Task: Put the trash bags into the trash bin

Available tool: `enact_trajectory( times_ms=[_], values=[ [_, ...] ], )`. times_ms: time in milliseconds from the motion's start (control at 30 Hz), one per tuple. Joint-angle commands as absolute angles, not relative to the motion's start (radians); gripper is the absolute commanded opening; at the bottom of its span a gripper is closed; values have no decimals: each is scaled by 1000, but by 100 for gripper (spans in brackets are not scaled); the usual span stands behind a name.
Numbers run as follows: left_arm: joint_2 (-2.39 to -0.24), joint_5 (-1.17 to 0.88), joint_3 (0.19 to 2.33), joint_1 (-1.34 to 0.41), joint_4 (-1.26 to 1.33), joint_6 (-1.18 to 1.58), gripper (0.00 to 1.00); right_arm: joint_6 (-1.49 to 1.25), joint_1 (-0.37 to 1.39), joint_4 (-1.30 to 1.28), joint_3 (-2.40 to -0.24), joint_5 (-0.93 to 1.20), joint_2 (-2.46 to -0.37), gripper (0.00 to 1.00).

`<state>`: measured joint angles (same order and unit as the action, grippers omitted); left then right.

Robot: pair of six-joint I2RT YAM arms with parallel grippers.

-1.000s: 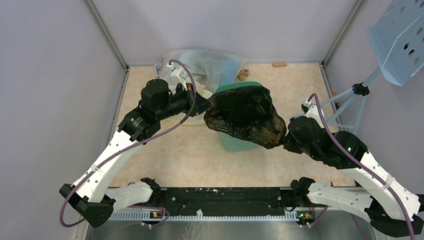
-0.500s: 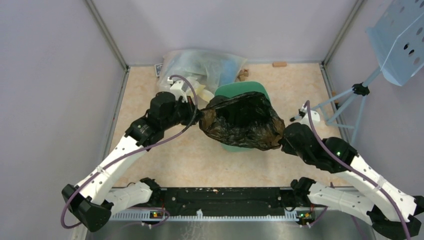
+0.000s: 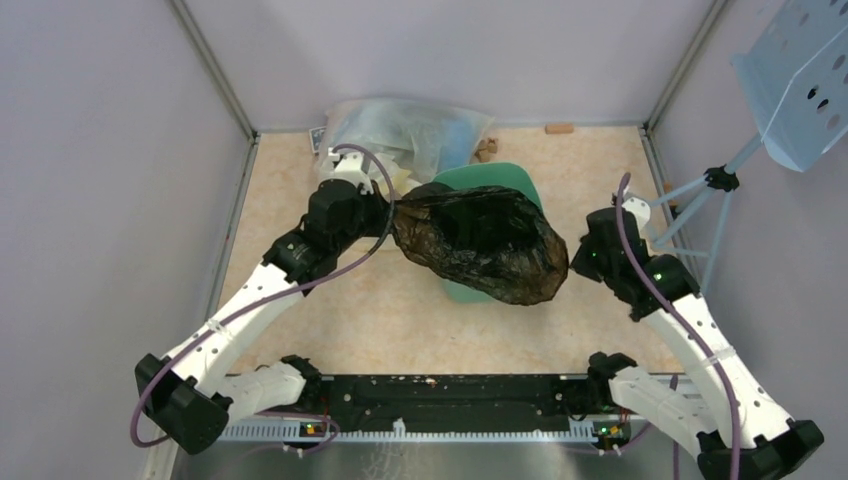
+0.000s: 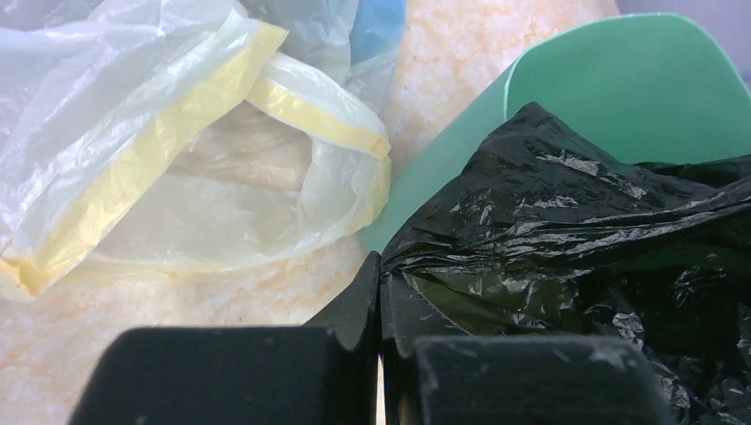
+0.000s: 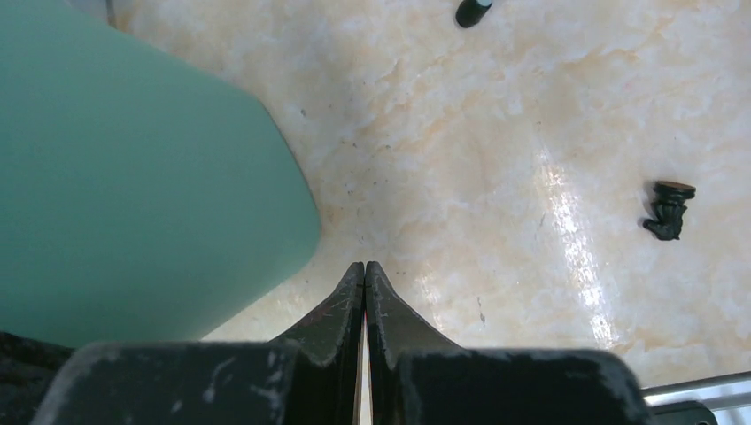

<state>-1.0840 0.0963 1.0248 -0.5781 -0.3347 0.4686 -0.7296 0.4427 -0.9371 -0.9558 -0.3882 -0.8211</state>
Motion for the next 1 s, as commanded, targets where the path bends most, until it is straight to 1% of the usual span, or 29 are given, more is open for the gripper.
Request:
enact_trajectory(
  times_ms=[0,100,133,167,233,300,367,433,533,700,800,867,967],
  values=[
    [-1092,100,1048,-574,-191,451,1,-575,410,-888,-1039,-298,-855,1],
    [-1104,72,1049,-574,-166,453,3,-466,410,-884,-1102,-261,-835,8],
    [-1109,70,1051,-574,-165,454,4,-437,410,-876,-1121,-240,-824,17],
    [-1115,70,1054,-574,-166,454,4,-423,410,-875,-1145,-233,-817,23],
    [-1127,70,1059,-572,-169,453,4,-374,410,-871,-1197,-196,-821,41],
    [-1135,71,1064,-572,-168,454,4,-314,410,-863,-1251,-133,-846,51],
    [-1146,69,1067,-572,-164,454,4,-247,410,-830,-1288,-33,-873,57],
    [-1157,69,1073,-573,-161,453,4,-187,409,-774,-1317,111,-903,61],
    [-1173,73,1087,-572,-160,448,5,-123,410,-698,-1356,228,-973,64],
    [-1190,84,1101,-572,-156,445,5,-42,410,-678,-1459,227,-1122,62],
    [-1199,90,1107,-572,-156,440,5,10,409,-700,-1526,274,-1197,63],
    [-1206,88,1110,-572,-152,438,5,44,410,-716,-1550,287,-1232,65],
    [-1217,87,1116,-572,-151,434,5,80,410,-727,-1556,307,-1257,63]
  ],
)
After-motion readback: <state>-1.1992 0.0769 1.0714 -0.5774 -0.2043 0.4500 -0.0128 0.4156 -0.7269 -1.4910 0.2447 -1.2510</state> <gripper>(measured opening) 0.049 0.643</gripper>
